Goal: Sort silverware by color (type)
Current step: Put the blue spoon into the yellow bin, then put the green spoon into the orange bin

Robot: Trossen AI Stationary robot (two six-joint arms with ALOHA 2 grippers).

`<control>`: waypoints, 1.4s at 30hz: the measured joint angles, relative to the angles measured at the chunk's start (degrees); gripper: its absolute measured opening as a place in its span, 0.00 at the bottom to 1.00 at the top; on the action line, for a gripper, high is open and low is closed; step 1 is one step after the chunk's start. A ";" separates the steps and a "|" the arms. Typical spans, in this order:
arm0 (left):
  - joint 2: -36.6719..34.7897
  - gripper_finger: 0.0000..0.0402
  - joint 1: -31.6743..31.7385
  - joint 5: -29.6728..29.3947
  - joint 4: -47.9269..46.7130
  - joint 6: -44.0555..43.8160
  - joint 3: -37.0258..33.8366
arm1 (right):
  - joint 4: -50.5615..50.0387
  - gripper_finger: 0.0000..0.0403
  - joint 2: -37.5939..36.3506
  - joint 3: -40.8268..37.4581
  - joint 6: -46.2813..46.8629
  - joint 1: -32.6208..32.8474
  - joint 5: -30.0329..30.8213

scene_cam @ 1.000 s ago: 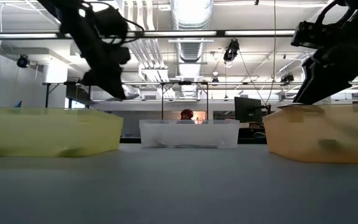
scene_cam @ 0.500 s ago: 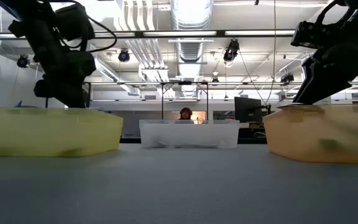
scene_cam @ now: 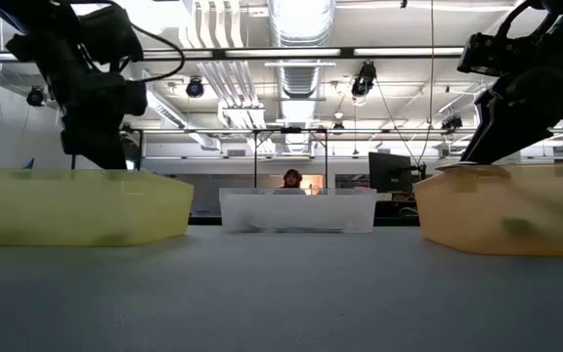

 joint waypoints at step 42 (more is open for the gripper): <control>7.22 0.31 21.73 -21.67 -10.42 -38.60 2.59 | 1.03 0.33 0.00 0.02 0.00 0.01 0.02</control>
